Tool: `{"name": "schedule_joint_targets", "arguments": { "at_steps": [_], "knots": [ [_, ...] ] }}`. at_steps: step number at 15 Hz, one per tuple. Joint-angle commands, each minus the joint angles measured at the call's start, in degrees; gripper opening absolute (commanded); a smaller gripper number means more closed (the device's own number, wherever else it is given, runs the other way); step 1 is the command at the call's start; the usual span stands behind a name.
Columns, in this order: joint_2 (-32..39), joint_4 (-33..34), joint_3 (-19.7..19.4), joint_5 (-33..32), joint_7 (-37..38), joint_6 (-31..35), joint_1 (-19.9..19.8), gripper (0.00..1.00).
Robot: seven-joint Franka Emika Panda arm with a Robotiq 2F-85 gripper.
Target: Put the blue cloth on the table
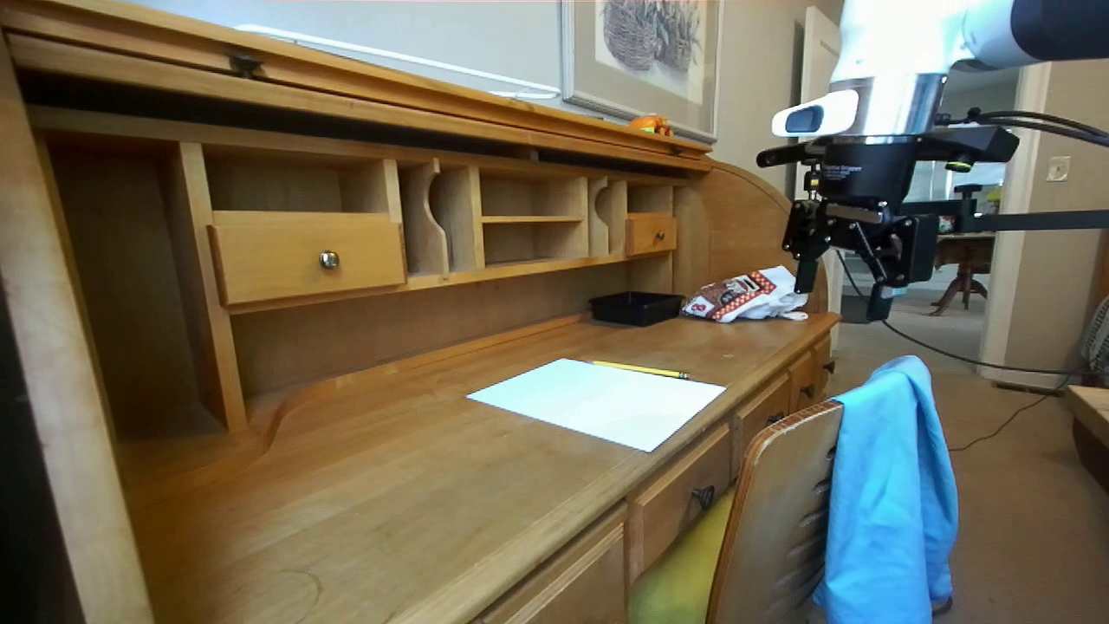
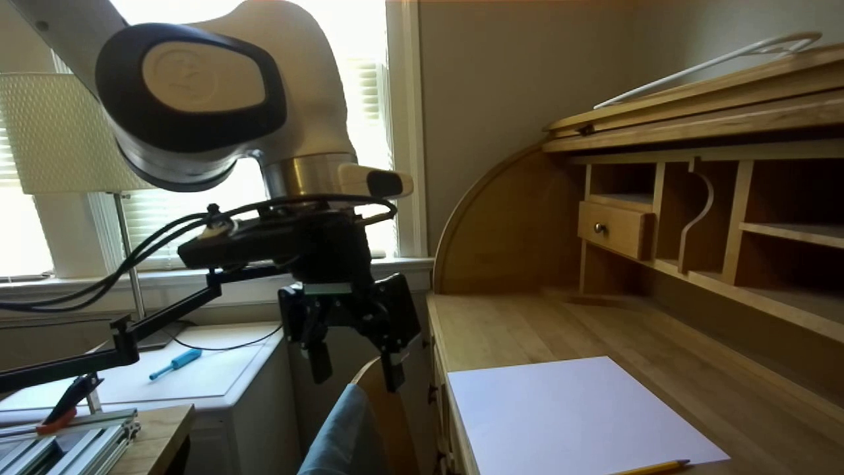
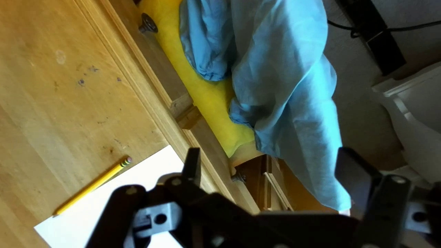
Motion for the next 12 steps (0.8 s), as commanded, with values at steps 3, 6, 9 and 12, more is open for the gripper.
{"name": "schedule_joint_targets", "arguments": {
  "at_steps": [3,6,9,12],
  "knots": [
    [4.32,0.15,-0.33,3.12,-8.55,0.41,1.63,1.00],
    [5.91,0.17,0.11,4.53,-10.77,-0.60,1.84,1.00],
    [7.02,0.19,0.57,6.15,-11.96,-1.99,1.79,1.00],
    [7.98,0.09,0.82,6.66,-12.63,-1.67,1.36,0.72]
  ]
}}
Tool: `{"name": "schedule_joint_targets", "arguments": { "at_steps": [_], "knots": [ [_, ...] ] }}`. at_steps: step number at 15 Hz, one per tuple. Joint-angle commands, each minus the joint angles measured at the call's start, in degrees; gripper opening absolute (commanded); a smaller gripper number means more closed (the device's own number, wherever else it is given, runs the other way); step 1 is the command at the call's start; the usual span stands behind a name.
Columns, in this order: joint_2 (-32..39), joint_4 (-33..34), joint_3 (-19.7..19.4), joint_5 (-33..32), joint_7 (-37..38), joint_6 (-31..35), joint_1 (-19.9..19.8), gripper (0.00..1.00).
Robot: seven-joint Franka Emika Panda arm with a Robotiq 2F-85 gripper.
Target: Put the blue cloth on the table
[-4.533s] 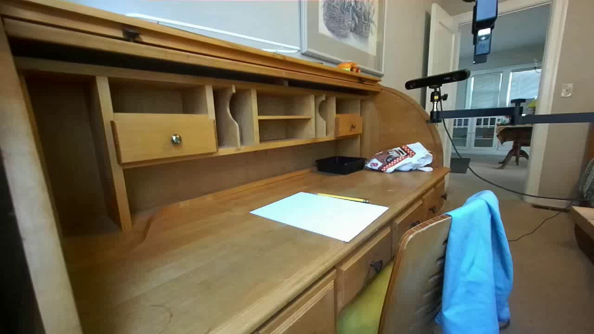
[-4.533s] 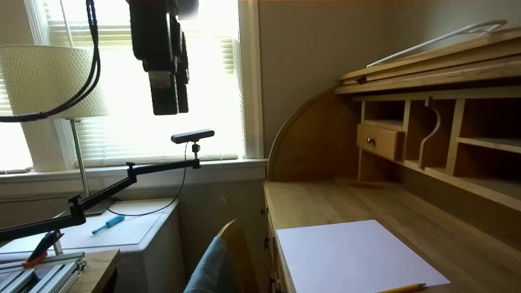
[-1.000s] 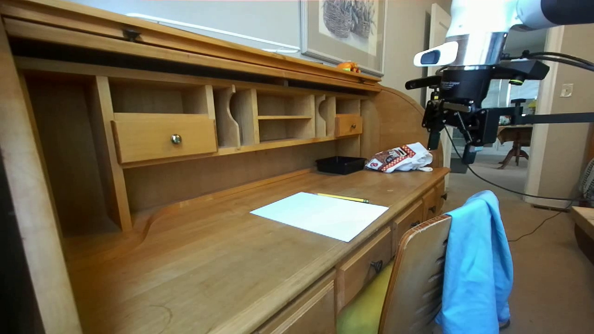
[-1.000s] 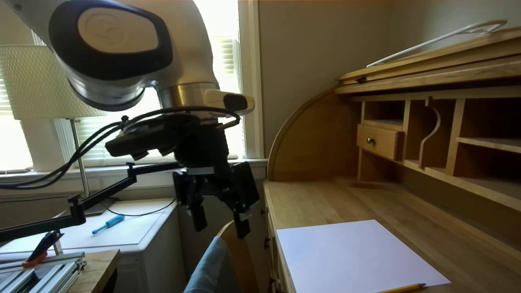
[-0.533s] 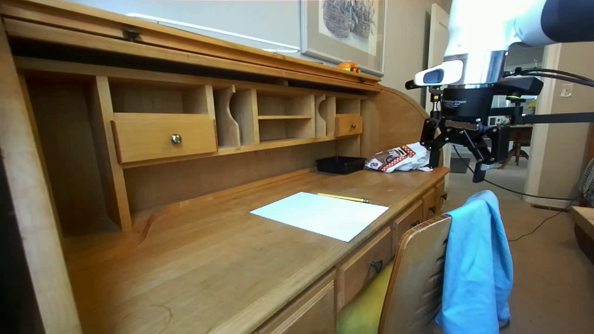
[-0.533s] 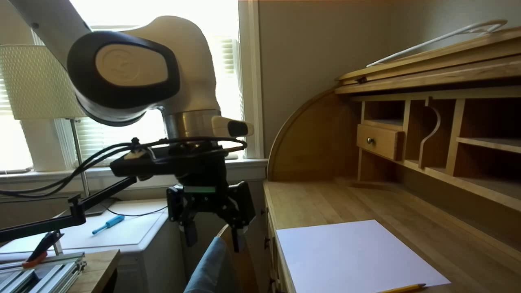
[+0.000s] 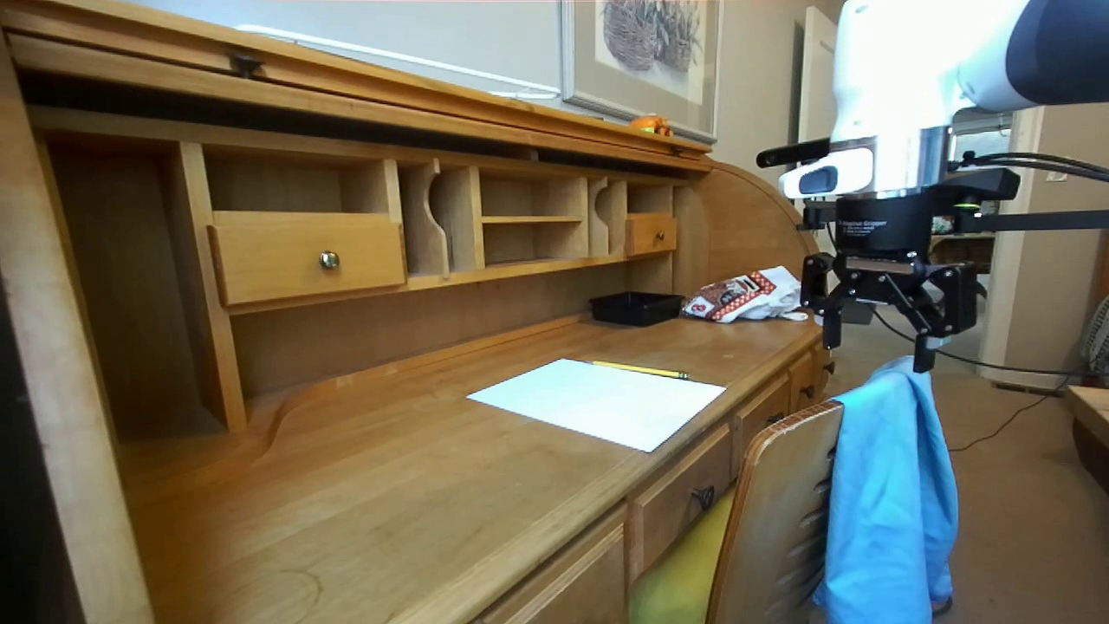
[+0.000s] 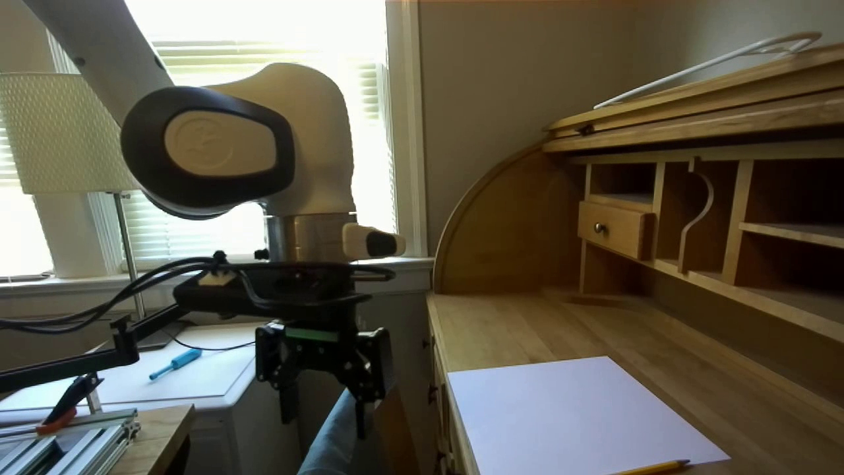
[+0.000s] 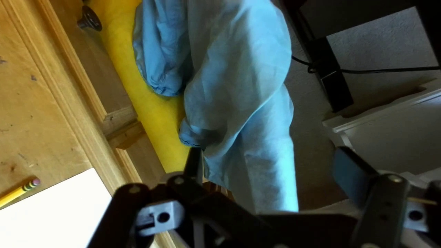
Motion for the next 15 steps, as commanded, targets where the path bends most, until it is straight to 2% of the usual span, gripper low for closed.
{"name": "schedule_joint_targets", "arguments": {
  "at_steps": [1,2,3,4,9,12,15],
  "knots": [
    [1.34,0.04,0.32,1.95,-2.49,-0.49,-0.22,0.66],
    [1.62,0.04,0.35,1.60,-2.33,-0.39,-0.37,0.57],
    [1.92,0.04,0.35,1.34,-2.03,-0.33,-0.52,0.54],
    [2.17,0.04,0.35,1.25,-1.83,-0.13,-0.62,0.42],
    [2.82,0.06,0.51,1.29,-1.78,-0.17,-0.89,0.08],
    [2.90,0.02,0.61,1.65,-2.67,-0.18,-0.88,0.03],
    [2.42,0.02,0.64,1.78,-3.22,-0.41,-0.88,0.04]
  ]
}}
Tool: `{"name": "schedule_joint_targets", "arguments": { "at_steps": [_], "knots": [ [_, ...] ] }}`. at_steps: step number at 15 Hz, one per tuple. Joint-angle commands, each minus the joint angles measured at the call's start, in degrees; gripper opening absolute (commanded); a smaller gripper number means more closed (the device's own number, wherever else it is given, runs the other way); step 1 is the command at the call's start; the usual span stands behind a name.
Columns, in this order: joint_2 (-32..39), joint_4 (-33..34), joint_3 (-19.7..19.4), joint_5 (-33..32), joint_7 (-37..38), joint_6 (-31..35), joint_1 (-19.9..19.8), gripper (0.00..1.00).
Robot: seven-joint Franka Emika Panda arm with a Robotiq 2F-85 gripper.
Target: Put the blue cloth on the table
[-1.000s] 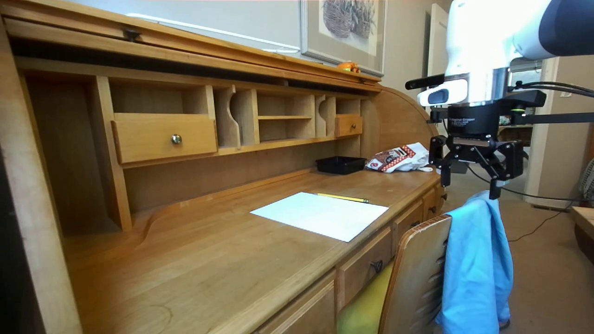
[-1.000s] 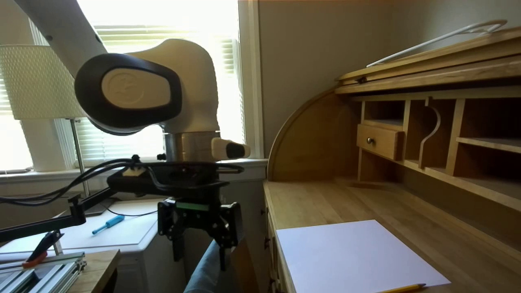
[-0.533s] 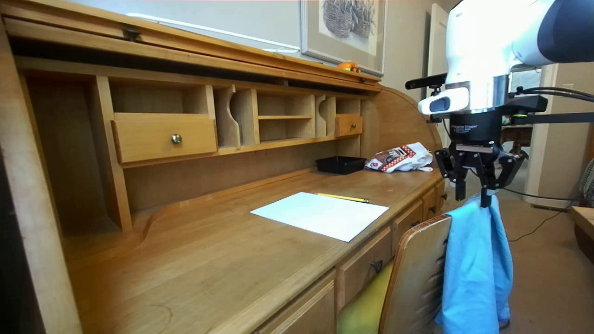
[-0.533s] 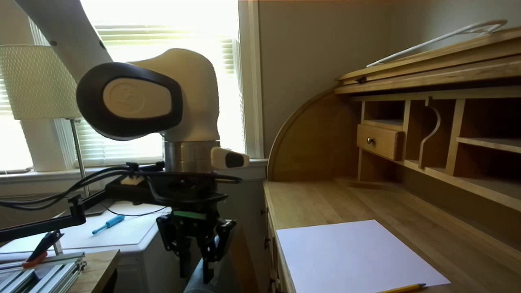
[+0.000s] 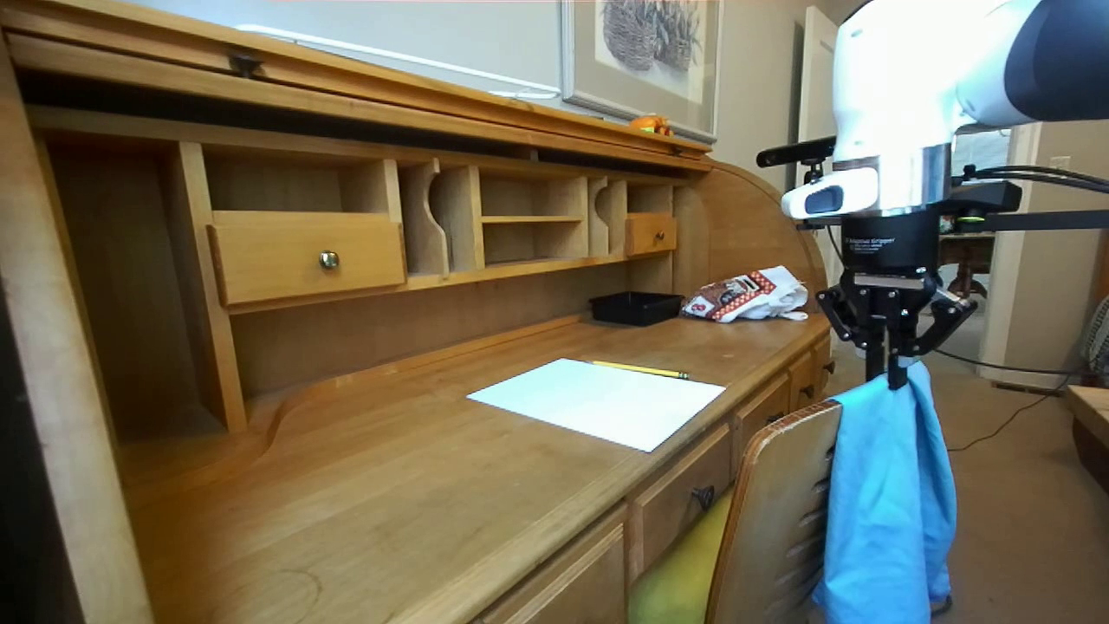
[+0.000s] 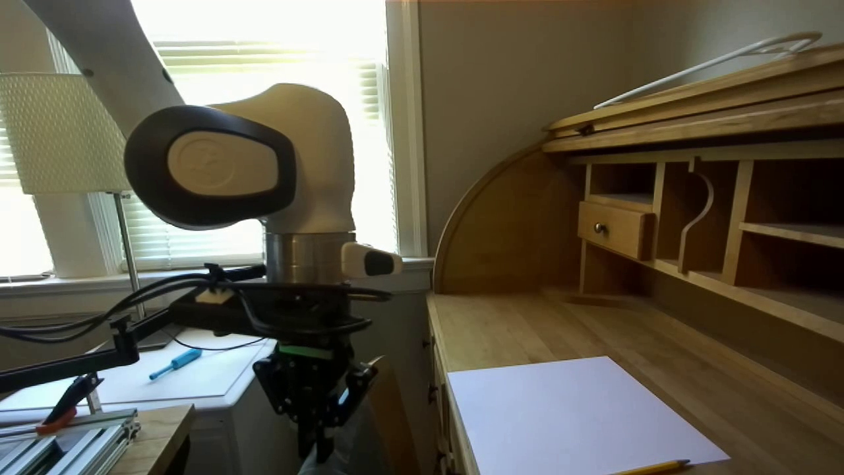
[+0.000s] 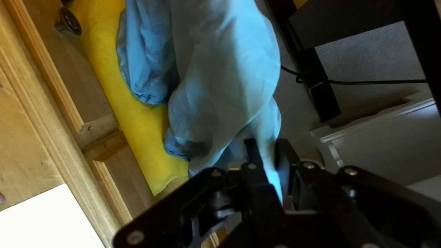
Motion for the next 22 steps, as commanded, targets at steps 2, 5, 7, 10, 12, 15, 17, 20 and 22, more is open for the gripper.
{"name": "schedule_joint_targets", "arguments": {
  "at_steps": [2,5,7,10,12,15,17,20,22],
  "knots": [
    [-0.61,0.06,0.59,1.53,-1.49,-0.57,-0.41,0.04],
    [-1.85,0.13,0.81,1.33,-1.54,-1.51,-0.23,0.04],
    [-2.51,0.14,0.86,1.32,-1.56,-1.90,-0.19,0.04],
    [-3.26,0.19,0.91,1.48,-1.75,-2.72,-0.11,0.04],
    [-3.99,0.27,1.03,1.54,-1.92,-3.55,0.02,0.04],
    [-5.12,0.82,1.04,1.86,-2.26,-4.51,0.28,0.04],
    [-5.51,1.08,0.89,2.00,-2.28,-4.80,0.42,0.04],
    [-6.24,1.19,0.69,3.43,-3.14,-7.46,0.86,0.04],
    [-6.88,1.30,0.56,6.04,-4.85,-10.63,1.38,0.04]
  ]
}}
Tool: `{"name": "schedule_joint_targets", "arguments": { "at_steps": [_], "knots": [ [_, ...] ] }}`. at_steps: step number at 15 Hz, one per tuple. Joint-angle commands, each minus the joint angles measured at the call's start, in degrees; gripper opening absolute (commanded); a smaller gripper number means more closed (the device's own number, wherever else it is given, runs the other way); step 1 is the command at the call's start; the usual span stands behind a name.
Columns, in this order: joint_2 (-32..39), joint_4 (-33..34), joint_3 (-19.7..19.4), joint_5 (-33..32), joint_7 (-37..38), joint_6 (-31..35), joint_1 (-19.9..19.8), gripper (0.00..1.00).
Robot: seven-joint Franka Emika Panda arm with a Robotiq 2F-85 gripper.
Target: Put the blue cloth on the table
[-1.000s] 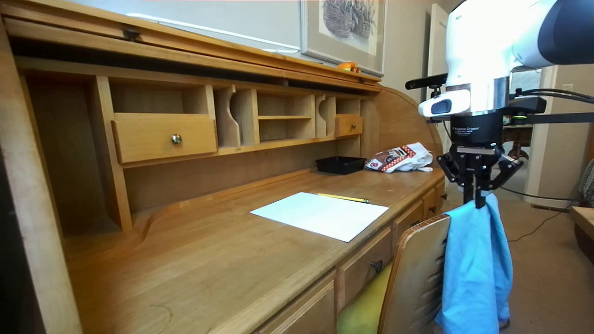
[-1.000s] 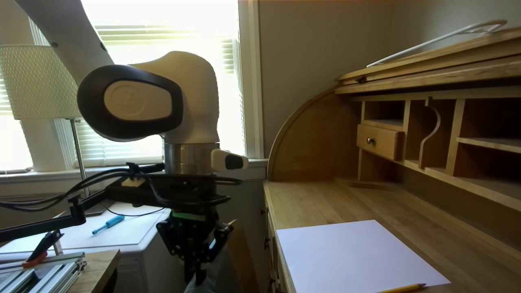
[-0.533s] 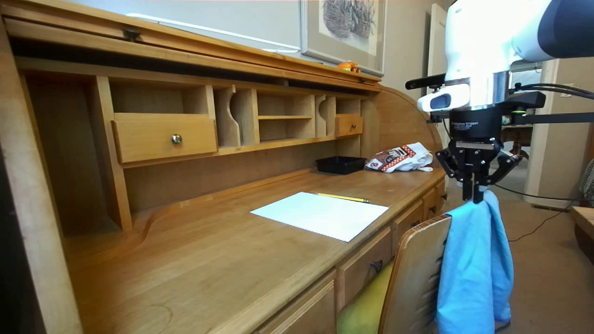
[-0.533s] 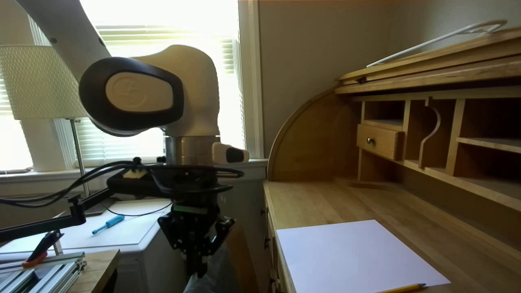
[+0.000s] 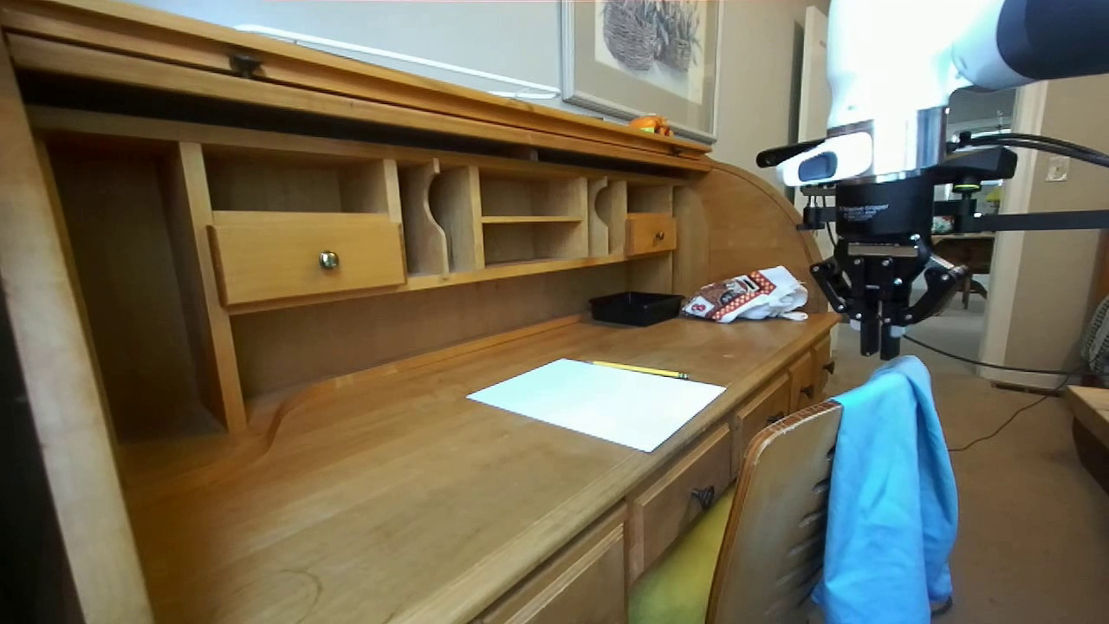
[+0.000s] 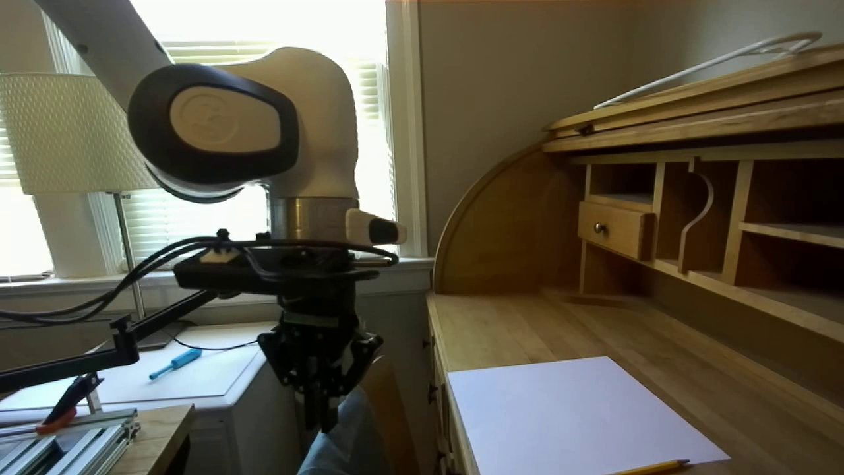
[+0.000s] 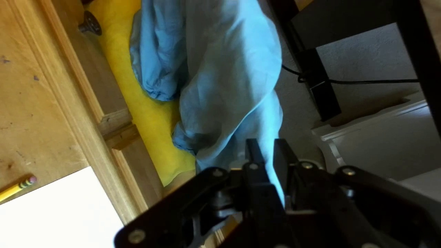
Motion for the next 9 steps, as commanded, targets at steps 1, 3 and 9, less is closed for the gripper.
{"name": "schedule_joint_targets", "arguments": {
  "at_steps": [1,3,9],
  "knots": [
    [-2.37,0.15,-0.05,5.05,-4.04,-6.05,1.15,0.36],
    [-2.59,0.36,-0.02,5.49,-4.39,-7.10,1.20,0.50],
    [-1.75,0.43,-0.62,6.52,-8.31,-6.05,1.33,0.92]
  ]
}}
